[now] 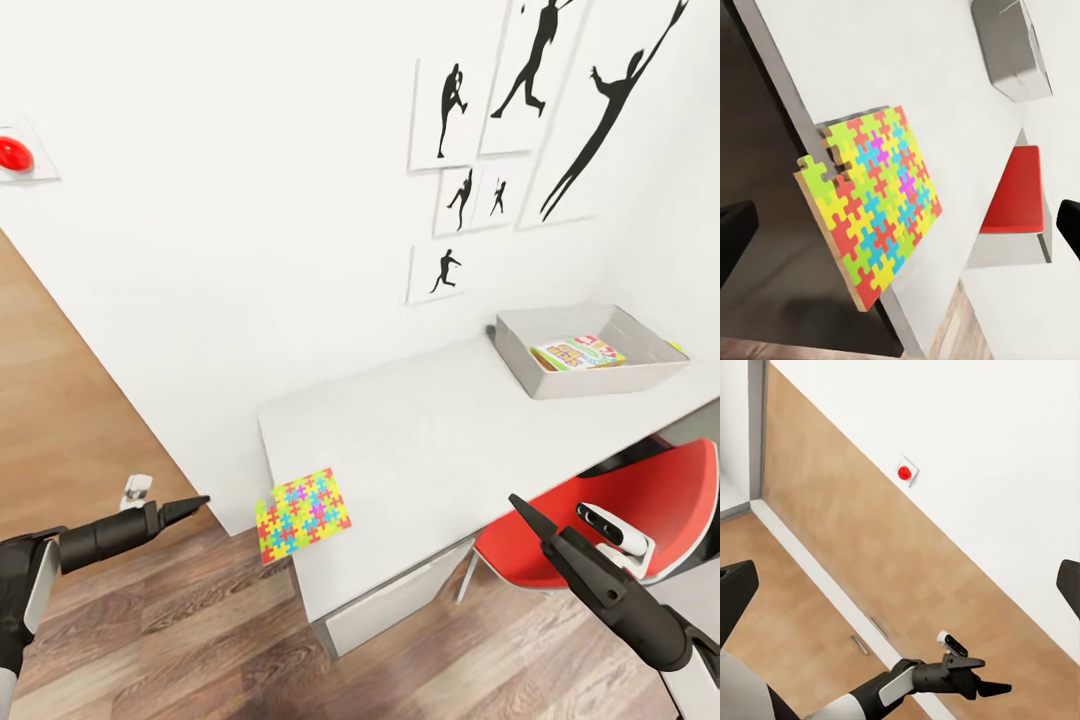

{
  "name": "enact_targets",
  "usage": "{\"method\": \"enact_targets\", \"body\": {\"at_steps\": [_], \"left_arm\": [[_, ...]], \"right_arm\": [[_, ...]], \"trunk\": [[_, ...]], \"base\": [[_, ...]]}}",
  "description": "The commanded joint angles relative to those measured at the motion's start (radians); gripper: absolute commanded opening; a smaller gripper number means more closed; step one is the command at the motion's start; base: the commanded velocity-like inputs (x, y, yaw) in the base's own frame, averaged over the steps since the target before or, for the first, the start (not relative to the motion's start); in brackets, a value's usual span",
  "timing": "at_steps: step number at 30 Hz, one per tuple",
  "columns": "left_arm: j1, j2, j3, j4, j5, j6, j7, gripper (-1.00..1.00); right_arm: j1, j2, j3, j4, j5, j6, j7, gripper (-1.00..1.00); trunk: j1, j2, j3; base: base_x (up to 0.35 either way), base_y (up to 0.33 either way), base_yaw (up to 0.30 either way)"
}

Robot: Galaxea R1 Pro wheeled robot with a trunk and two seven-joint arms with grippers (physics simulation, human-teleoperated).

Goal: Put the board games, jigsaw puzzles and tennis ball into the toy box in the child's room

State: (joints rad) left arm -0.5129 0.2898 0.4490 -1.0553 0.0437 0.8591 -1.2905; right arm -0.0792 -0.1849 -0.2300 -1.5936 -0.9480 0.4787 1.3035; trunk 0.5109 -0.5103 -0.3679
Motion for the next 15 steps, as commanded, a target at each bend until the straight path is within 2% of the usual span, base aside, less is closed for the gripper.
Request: {"method": "enact_targets", "body": {"at_steps": [1,12,15], "left_arm": [[-0.006,0.000,0.000,0.016,0.002,0.011,0.009,1.00],[-0.052,0.003,0.000,0.164,0.005,0.011,0.043,1.00],[-0.054,0.000,0.000,0.175,0.004,0.011,0.044,1.00]], "right_arm": [[-0.001,0.001,0.000,0.000,-0.004,0.010,0.002,1.00],[-0.001,0.003,-0.002,0.000,-0.003,0.009,0.003,1.00],[-0.001,0.002,-0.002,0.000,-0.004,0.009,0.003,1.00]], "trunk": [[0.004,-0.009,-0.005],[0.046,-0.086,-0.039],[0.058,-0.107,-0.049]], "base": [[0.000,0.000,0.000],[0.000,0.000,0.000],[0.000,0.000,0.000]]}}
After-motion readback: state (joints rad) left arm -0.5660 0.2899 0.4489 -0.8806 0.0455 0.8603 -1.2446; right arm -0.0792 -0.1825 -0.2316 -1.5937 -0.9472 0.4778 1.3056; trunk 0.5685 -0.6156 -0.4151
